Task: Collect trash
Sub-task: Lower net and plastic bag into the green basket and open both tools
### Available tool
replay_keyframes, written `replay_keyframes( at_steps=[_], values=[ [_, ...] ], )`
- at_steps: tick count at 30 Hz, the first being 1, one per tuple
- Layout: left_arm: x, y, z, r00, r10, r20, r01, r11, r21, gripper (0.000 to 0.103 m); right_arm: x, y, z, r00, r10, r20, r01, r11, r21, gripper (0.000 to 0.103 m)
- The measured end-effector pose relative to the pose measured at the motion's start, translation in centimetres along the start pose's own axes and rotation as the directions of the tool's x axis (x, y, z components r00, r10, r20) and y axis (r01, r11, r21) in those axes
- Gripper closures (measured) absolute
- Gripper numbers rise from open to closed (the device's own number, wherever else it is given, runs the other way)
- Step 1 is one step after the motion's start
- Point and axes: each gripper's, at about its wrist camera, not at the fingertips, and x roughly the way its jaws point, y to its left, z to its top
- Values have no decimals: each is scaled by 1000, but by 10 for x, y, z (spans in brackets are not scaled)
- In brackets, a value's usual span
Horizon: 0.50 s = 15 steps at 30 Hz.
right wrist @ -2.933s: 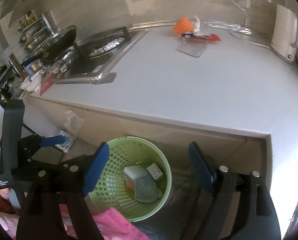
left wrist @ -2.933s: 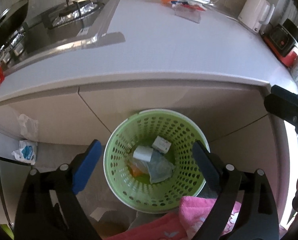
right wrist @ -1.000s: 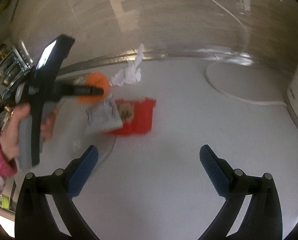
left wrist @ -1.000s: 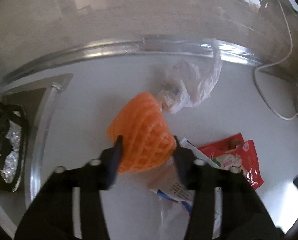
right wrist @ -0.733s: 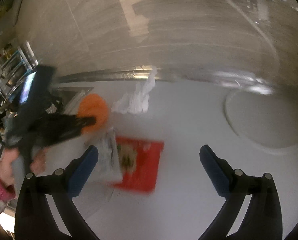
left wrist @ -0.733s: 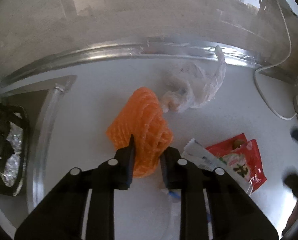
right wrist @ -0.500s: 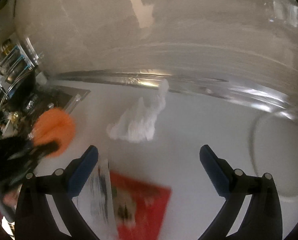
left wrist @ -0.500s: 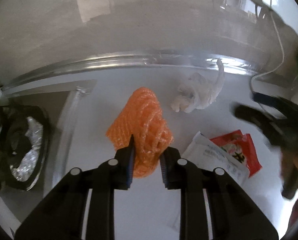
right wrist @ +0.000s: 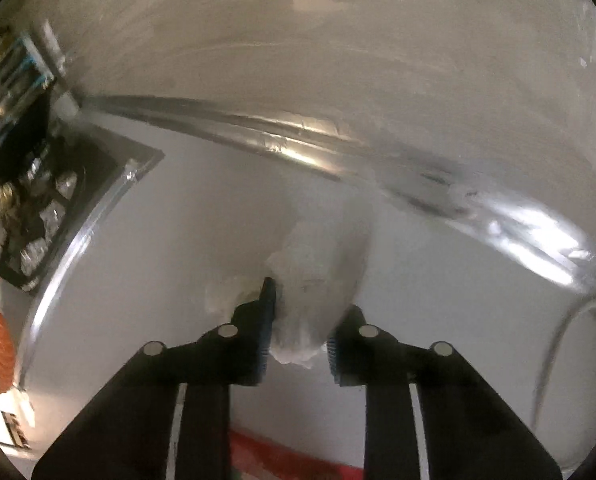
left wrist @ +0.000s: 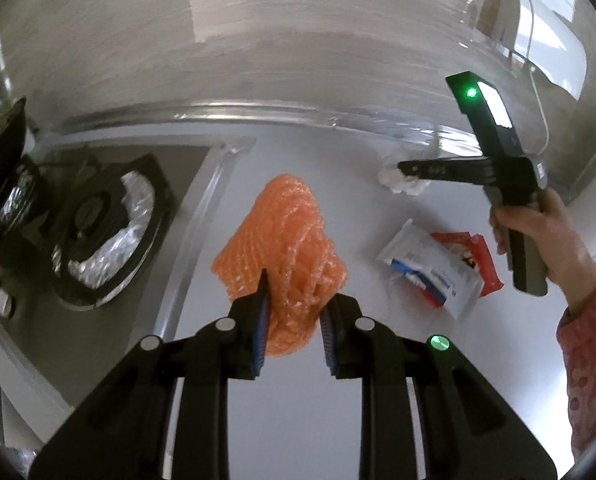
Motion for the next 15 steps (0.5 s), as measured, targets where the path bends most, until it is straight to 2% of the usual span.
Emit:
replay_keyframes(
  at_steps=[4, 7, 11, 15],
  values=[
    [-9, 8, -12, 1000, -4, -2, 4, 1000, -16, 81, -25, 11, 1, 999, 28, 37, -28, 1000, -8, 87],
    [-30, 14, -26, 1000, -20, 11, 20, 1000, -22, 81, -59, 22, -9, 995, 46, 86, -45, 999, -14, 87],
    [-52, 18, -44, 998, -56, 20, 56, 998, -23, 81, -116, 54, -43, 986, 55, 154, -47, 997, -56, 87],
    [-74, 20, -76, 995, -96, 9, 96, 995, 1, 81, -166, 93, -94, 979, 67, 194, -51, 995, -86, 87]
  ],
)
